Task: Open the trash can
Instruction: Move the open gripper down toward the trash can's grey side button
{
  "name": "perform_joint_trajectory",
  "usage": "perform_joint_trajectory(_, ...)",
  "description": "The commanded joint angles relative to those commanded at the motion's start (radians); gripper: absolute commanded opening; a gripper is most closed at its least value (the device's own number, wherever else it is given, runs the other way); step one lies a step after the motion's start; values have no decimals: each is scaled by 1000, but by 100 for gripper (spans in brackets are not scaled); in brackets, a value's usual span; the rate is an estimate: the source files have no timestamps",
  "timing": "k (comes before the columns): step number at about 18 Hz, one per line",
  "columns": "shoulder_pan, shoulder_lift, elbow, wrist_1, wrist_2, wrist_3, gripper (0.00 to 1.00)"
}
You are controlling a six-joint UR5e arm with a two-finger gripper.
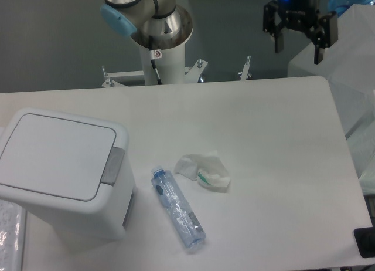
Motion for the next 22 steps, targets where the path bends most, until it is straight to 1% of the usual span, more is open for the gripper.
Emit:
perform_joint_trajectory(4, -11, -3, -2, 3, -31, -72, 100)
perform_joint_trajectory(7, -24, -5, -3, 31, -47, -92, 100)
perform_joint_trajectory(8, -37, -8, -2, 35, -63, -124, 100)
perform_joint_trajectory(12, -67, -23, 14, 44, -103, -342, 100)
perform_joint_trajectory(13, -77, -25, 12, 64, -103, -383, 100)
perform_joint_trajectory(15, -119, -38, 15, 106, -103, -481, 100)
perform_joint_trajectory(16, -139, -44, 15, 127, -103, -555, 100)
perform_joint_trajectory(18, -178, -66, 14, 204, -103, -720, 100)
perform_joint_trajectory(20, -231, -90, 17, 277, -103, -889, 100)
perform_joint_trajectory(22, -279, -115, 26, 314, -103, -1032, 100)
